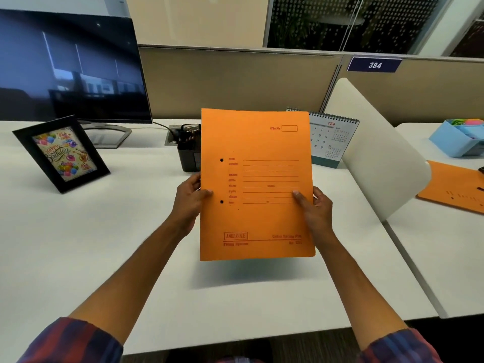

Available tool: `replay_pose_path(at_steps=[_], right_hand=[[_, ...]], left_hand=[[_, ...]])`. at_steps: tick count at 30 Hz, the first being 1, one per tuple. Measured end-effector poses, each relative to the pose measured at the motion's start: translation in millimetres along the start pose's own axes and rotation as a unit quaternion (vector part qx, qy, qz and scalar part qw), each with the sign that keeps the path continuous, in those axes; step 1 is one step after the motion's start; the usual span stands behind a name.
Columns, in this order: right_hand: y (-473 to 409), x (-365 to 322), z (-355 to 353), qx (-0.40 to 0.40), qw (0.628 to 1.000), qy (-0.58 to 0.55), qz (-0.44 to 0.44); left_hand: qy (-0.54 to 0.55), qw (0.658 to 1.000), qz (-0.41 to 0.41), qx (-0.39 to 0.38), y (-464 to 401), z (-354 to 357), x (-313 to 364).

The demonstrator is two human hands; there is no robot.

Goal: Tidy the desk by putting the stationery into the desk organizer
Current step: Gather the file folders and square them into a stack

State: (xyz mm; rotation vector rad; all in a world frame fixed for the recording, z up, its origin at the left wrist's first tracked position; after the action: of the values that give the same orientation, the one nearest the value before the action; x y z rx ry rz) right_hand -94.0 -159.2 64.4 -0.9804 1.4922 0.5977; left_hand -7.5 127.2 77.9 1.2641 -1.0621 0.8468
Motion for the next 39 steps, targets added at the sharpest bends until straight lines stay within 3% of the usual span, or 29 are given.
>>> replay_pose_path(at_steps=[8,16,25,32,39], right_hand=[[-8,25,-38,0.008,0.998,0.010,0.064],[-16,61,-80,0.002,0.992,0.057,0.116],[-29,113,-119,-0.051,0.967,0.165,0.190],[-31,119,-133,-0.063,0.947,0.283,0.142],[-39,122,-135,-0.111,0.887,0.436,0.106]], left_hand=[[-0.128,0.991,-0.010,-0.046,19,35,-39],[-0.134,0.983,-0.052,-0.116,20,78,-73],[-0.163,0.970,-0.116,-0.138,16,128,-107],[-0.225,0.959,-0.105,-0.137,14,157,-112],[-0.271,0.955,-0.087,-0.078,7,177,-114]])
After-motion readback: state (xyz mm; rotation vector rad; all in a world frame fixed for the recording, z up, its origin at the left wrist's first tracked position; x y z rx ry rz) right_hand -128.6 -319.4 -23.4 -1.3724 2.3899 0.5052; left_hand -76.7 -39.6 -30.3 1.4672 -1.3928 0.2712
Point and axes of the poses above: each hand's wrist, its own y-axis away from the middle knuckle, its own z-axis out of the palm, x = y × z, the point moved 6 cm from there along -y, towards the middle knuckle, and after that the axes turned 11 degrees about -z, right-handed, at the moved point
